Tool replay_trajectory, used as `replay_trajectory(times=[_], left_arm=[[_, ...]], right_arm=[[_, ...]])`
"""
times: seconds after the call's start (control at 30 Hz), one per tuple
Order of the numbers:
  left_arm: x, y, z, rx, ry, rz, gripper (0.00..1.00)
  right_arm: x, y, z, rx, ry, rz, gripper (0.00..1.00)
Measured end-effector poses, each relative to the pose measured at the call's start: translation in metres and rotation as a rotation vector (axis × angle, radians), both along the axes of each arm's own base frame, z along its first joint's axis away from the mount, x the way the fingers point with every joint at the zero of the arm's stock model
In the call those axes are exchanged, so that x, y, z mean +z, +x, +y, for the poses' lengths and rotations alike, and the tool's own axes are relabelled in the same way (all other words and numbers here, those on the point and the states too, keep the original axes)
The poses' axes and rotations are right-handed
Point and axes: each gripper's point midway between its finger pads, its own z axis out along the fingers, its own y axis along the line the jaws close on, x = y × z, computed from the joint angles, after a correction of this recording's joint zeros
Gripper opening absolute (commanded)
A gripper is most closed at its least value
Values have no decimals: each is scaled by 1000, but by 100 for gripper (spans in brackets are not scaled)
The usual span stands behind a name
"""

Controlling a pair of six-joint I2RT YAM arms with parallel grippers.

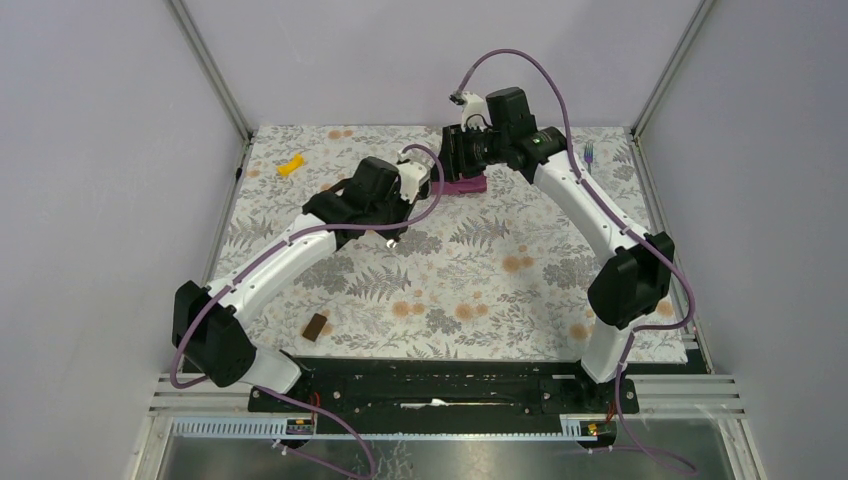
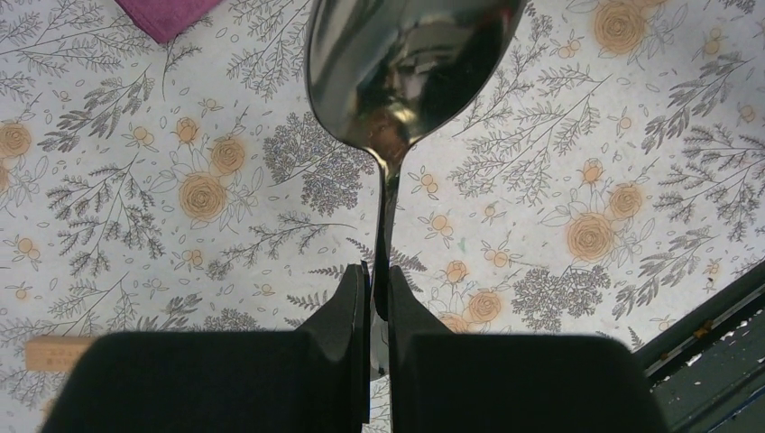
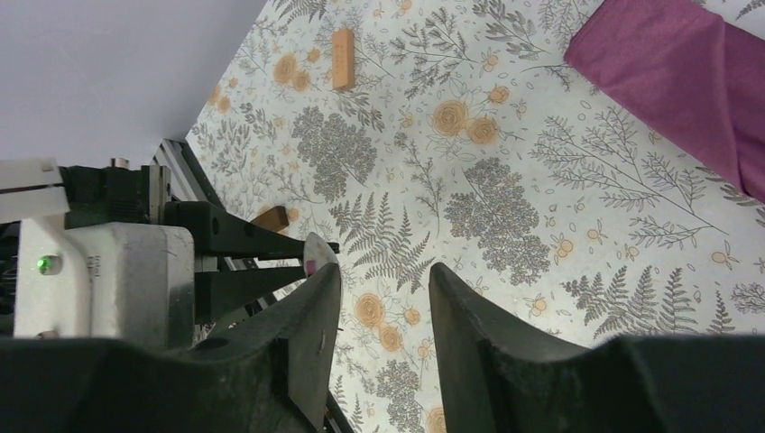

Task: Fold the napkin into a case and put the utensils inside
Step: Pass from the left arm to the right

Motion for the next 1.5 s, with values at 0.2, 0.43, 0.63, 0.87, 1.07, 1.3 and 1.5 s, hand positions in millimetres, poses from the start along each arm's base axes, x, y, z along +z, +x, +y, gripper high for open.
replay_trajectory(times=[0.2, 0.43, 0.63, 0.87, 1.07, 1.3, 1.5], left_arm=[[-2, -2, 3, -27, 38, -6, 0], [-3, -4, 4, -40, 57, -10, 0], [-3, -4, 4, -46, 62, -13, 0], [-4, -5, 2, -55, 65, -14, 0], [-5, -8, 1, -64, 70, -9, 0], [-7, -10, 2, -67, 79, 2, 0], [-7, -12, 1, -72, 78, 5, 0]], right_arm=[[3, -6, 3, 31, 20, 10, 44], [7, -8, -3, 20, 30, 10, 49], [23, -25, -4, 69, 86, 9, 39], [21, -40, 4, 139, 88, 16, 38], [6, -38, 5, 142, 55, 35, 47], [-2, -29, -2, 98, 1, 7, 49], [-8, -28, -9, 100, -27, -1, 47]])
